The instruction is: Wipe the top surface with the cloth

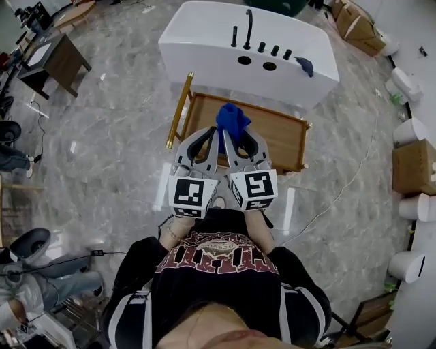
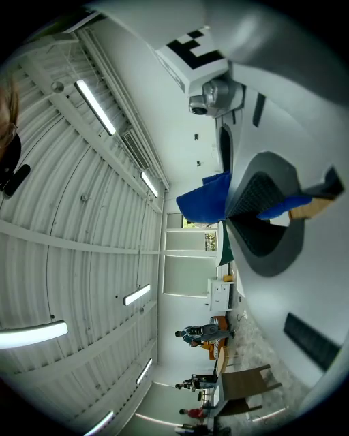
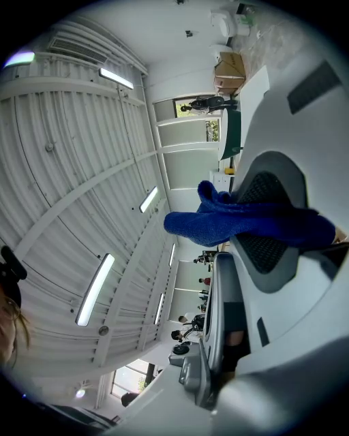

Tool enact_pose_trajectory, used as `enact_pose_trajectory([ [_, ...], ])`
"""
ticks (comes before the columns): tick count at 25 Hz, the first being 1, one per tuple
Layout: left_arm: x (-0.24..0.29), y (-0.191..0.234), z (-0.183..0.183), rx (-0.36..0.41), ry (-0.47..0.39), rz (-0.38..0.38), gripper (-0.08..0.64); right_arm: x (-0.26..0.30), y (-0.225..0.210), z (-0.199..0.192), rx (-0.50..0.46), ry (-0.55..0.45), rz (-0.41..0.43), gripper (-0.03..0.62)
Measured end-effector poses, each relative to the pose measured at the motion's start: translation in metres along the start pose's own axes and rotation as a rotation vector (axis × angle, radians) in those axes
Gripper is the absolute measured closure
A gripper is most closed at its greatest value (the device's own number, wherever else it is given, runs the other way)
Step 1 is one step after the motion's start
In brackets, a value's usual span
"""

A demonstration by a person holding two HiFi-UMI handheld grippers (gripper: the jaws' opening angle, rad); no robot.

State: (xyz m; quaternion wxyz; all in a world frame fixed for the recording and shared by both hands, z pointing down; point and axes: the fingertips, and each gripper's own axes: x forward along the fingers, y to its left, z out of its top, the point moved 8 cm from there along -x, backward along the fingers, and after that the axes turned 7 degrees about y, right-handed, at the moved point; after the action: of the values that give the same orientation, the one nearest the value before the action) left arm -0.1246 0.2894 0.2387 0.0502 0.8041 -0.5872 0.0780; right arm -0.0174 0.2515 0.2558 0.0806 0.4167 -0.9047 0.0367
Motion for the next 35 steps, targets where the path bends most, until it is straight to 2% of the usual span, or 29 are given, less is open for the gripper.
enact_pose_trajectory([
  [5, 0.008, 0.006, -0.002, -0.012, 0.0, 0.015, 0.511, 0.01, -0.003, -0.001, -0.008, 0.004, 0.014, 0.5],
  [11, 0.022, 0.018, 0.002, -0.007, -0.008, 0.006, 0.511, 0.024, -0.01, 0.0, -0.004, 0.005, -0.008, 0.5],
  [24, 0.085, 0.063, 0.005, 0.014, 0.005, -0.109, 0.511, 0.084, -0.032, 0.005, 0.014, 0.017, -0.116, 0.5],
  [35, 0.134, 0.121, 0.002, 0.017, 0.029, -0.148, 0.511, 0.153, -0.04, 0.008, 0.016, 0.033, -0.145, 0.5],
])
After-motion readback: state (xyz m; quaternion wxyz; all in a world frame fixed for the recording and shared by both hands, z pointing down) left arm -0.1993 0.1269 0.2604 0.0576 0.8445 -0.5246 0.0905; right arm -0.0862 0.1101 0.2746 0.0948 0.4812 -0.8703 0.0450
